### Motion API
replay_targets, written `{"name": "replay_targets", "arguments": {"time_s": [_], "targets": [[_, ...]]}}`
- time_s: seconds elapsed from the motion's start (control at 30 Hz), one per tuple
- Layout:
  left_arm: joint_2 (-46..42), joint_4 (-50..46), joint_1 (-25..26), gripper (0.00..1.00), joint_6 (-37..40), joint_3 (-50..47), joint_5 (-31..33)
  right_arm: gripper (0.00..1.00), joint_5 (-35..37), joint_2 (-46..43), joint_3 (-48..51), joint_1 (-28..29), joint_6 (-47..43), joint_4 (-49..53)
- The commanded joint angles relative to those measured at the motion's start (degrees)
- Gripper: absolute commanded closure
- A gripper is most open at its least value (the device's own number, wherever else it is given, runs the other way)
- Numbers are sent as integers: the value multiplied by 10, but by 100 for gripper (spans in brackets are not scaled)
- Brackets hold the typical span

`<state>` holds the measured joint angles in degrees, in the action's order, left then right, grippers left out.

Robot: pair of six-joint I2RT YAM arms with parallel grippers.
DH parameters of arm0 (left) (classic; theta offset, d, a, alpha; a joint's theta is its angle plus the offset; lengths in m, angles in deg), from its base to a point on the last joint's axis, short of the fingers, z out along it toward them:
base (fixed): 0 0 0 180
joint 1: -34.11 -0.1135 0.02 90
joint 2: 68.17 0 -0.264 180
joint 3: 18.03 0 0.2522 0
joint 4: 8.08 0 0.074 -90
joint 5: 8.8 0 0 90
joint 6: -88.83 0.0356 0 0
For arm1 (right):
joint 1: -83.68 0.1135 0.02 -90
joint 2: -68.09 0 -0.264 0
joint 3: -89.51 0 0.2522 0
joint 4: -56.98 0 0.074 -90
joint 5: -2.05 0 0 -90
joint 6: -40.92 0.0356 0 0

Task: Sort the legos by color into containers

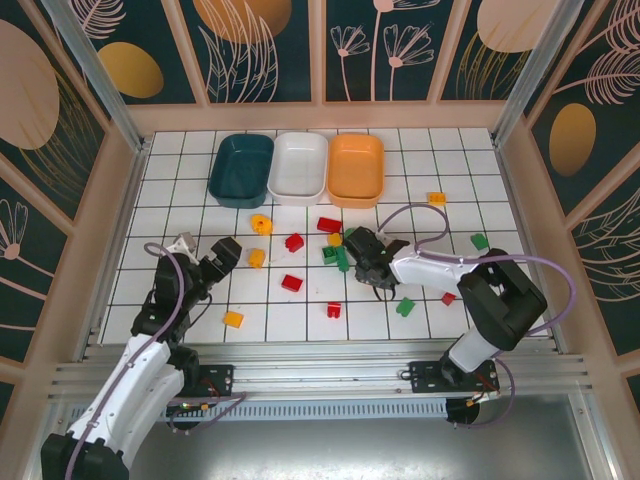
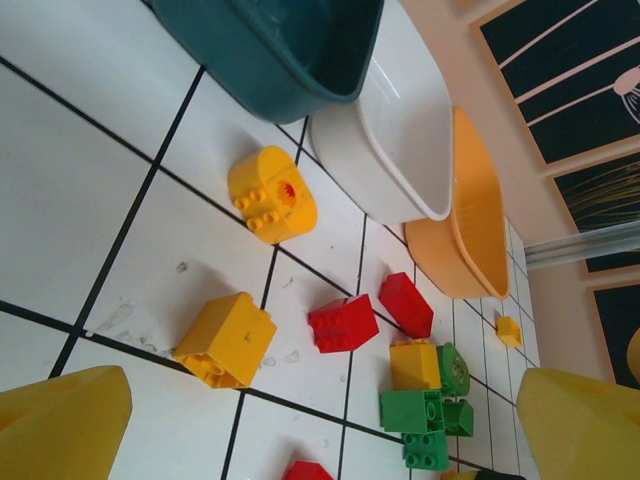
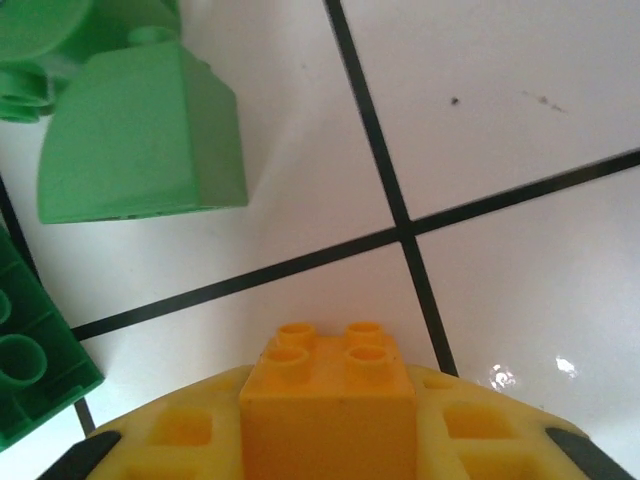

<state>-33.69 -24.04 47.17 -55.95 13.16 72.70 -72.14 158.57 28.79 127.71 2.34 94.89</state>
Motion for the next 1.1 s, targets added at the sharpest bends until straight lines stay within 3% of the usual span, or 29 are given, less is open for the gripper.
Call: {"name": "replay_targets", "arguments": {"time_s": [0.0, 0.2, 0.33, 0.4, 0.53, 0.63, 0.77, 0.83, 0.9, 0.97, 1.07], "targets": [[-9, -38, -2, 1, 23, 18, 10, 79, 38, -3, -13, -4, -16, -5], [-5, -14, -2, 1, 0, 7, 41, 80, 108, -64, -96, -16, -90, 43], [30, 24, -2, 1, -24, 1, 44, 79, 96, -23, -176, -78, -195, -49], [58, 42, -1, 2, -26, 9, 25, 79, 65, 40, -236, -117, -227, -79], [112, 132, -2, 1, -13, 12, -87, 78, 29, 188, -368, -162, -284, -111], [140, 201, -1, 2, -32, 1, -144, 75, 25, 329, -540, -178, -305, -44], [153, 229, -2, 1, -39, 0, -164, 75, 22, 490, -774, -189, -320, 74], [153, 221, -1, 2, -34, 3, -165, 71, 22, 531, -841, -191, -323, 102], [149, 218, -2, 2, -31, 2, -165, 60, 5, 547, -874, -194, -325, 109], [147, 216, -1, 2, -28, 3, -165, 50, 2, 544, -884, -196, -326, 110], [149, 217, -2, 1, -22, 7, -169, 44, -2, 517, -877, -194, -332, 104]]}}
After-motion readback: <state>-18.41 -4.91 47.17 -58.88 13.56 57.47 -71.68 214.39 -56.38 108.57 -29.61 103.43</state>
